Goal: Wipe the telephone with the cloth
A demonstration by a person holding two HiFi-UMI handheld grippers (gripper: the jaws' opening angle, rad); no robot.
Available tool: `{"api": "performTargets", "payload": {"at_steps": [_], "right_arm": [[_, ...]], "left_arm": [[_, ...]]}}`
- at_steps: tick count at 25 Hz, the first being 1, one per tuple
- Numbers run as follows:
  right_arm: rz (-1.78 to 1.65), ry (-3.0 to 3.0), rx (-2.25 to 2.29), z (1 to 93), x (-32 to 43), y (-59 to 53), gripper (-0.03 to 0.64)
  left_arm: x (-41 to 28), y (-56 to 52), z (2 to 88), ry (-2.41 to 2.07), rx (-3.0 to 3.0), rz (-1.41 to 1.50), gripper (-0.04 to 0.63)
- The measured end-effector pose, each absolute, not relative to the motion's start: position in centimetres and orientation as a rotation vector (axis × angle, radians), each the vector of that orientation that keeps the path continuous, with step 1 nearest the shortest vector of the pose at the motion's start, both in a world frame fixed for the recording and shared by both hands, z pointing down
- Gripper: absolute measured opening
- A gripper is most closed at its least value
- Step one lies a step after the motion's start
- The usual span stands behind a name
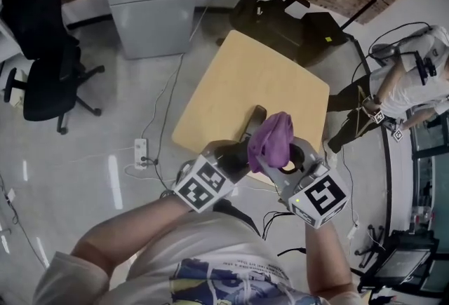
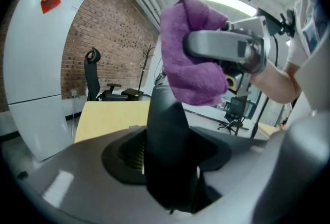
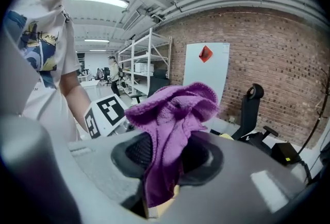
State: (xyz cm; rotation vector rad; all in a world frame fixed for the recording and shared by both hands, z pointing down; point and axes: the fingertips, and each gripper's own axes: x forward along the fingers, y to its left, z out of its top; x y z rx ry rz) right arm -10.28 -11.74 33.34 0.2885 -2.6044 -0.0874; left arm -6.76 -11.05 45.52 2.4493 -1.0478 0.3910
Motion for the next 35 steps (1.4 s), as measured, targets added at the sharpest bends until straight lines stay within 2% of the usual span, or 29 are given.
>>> {"api": "performTargets", "payload": {"at_steps": [7, 22, 35], "right_arm": [[-0.083, -2.591, 0.161, 35.6, -11.0, -9.5, 0.114], [-0.051, -2.590, 0.466, 35.0, -2.9, -19.9, 0.114], [0.118, -2.693, 0.572, 35.9, 0.0, -22.1, 0.114]], "left_arm": [[-5.6, -12.0, 45.3, -1.030, 2.459, 0.396, 0.252], [-5.4, -13.6, 45.9, -1.088, 2.383, 0.379, 0.252], [-4.7, -14.6, 44.5, -0.998, 2.155, 0.088, 0.252]]}}
